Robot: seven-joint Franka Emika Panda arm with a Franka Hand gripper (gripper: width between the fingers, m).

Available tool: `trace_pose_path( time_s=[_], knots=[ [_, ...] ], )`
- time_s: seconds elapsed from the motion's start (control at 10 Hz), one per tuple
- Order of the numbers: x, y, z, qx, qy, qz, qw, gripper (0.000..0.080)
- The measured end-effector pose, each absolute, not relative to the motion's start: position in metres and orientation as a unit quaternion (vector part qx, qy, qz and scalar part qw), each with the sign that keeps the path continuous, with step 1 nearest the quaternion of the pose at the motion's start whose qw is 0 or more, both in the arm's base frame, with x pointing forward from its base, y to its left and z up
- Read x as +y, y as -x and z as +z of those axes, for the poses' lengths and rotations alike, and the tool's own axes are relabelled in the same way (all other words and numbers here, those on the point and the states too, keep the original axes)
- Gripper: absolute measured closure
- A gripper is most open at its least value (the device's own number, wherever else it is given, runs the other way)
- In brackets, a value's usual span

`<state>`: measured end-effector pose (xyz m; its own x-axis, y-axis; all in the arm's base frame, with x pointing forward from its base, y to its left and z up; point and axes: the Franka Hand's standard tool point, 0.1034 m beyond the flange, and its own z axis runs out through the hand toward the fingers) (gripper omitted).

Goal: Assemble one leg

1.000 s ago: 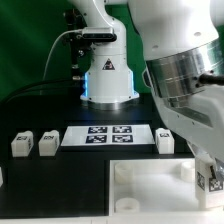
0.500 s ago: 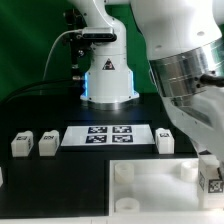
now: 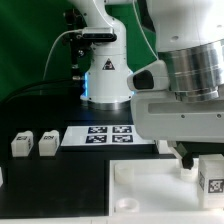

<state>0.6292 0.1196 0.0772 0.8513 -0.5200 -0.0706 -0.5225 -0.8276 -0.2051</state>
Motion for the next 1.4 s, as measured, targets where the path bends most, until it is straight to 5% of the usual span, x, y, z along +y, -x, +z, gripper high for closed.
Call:
trace_pose_path(
  time_s=[0.1, 0.3, 0.4, 0.5, 0.7, 0.8, 0.9, 1.1, 1.4],
  knots=[
    [0.1195, -0.6292, 0.0771, 0.238, 0.965, 0.002, 0.108, 0.0151],
    [0.1143, -0.6335, 0.0761, 0.018, 0.998, -0.034, 0.054, 0.0151],
    [0.1164, -0.6358, 0.0773, -0.03, 0.998, -0.043, 0.044, 0.0151],
    [0.1166, -0.6357, 0.0772, -0.022, 0.998, -0.043, 0.046, 0.0151],
    [0.1169, -0.6356, 0.0772, 0.004, 0.998, -0.041, 0.047, 0.0418],
    [0.1163, -0.6356, 0.0772, 0.067, 0.996, -0.038, 0.051, 0.0418],
    [0.1156, -0.6357, 0.0771, 0.107, 0.992, -0.036, 0.053, 0.0505],
    [0.1114, -0.6355, 0.0779, 0.296, 0.953, -0.024, 0.062, 0.0505],
    [0.1141, -0.6291, 0.0755, 0.611, 0.784, 0.036, 0.101, 0.0505]
  ],
)
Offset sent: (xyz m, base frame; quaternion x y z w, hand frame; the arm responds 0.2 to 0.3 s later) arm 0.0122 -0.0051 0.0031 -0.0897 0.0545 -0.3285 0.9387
